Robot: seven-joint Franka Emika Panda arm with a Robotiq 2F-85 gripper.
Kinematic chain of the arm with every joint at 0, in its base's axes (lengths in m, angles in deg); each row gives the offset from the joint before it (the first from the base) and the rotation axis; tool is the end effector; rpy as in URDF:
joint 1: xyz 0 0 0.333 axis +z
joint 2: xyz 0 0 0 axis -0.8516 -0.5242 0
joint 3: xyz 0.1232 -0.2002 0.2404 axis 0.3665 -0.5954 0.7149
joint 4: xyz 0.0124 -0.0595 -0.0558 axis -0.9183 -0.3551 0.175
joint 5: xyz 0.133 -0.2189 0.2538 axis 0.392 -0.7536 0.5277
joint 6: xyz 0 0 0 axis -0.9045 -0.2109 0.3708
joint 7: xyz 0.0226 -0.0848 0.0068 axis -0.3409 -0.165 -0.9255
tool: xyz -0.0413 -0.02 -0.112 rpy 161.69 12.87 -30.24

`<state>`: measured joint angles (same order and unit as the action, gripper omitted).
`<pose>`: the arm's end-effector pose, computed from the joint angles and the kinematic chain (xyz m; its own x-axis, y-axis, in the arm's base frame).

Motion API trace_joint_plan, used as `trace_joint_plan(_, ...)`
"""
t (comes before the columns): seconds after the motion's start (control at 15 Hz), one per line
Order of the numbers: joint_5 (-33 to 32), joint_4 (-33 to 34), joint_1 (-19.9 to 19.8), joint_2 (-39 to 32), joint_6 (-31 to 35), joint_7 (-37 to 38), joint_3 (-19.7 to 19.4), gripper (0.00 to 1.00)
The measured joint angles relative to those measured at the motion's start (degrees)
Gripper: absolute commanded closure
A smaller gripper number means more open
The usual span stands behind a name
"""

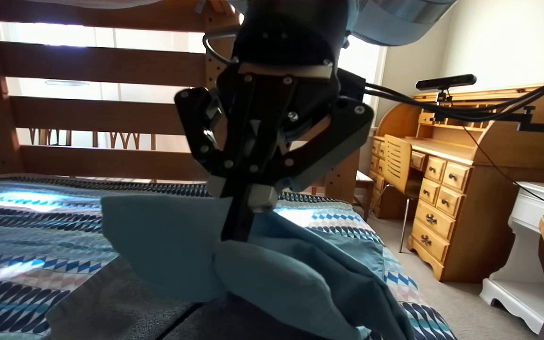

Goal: Pull the blue pillow case to the left

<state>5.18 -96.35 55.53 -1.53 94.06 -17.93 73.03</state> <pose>0.4248 0.4825 0.2989 -0.3359 0.7278 0.5979 0.9212 0.3862 0.0473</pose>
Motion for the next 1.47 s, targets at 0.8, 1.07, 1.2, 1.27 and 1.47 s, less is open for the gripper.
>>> trace_joint_plan(0.8,0.60,0.42,0.51,1.04,3.03,-1.77,-2.45,0.11)
trace_joint_plan(1.07,0.60,0.59,1.40,4.75,6.20,3.13,-9.95,0.00)
trace_joint_plan(1.2,0.60,0.62,2.18,6.87,6.20,6.70,-14.32,0.00)
trace_joint_plan(1.27,0.60,0.62,2.81,7.93,6.18,8.68,-16.64,0.00)
trace_joint_plan(1.47,0.60,0.73,5.98,10.82,5.57,15.83,-23.63,0.00)
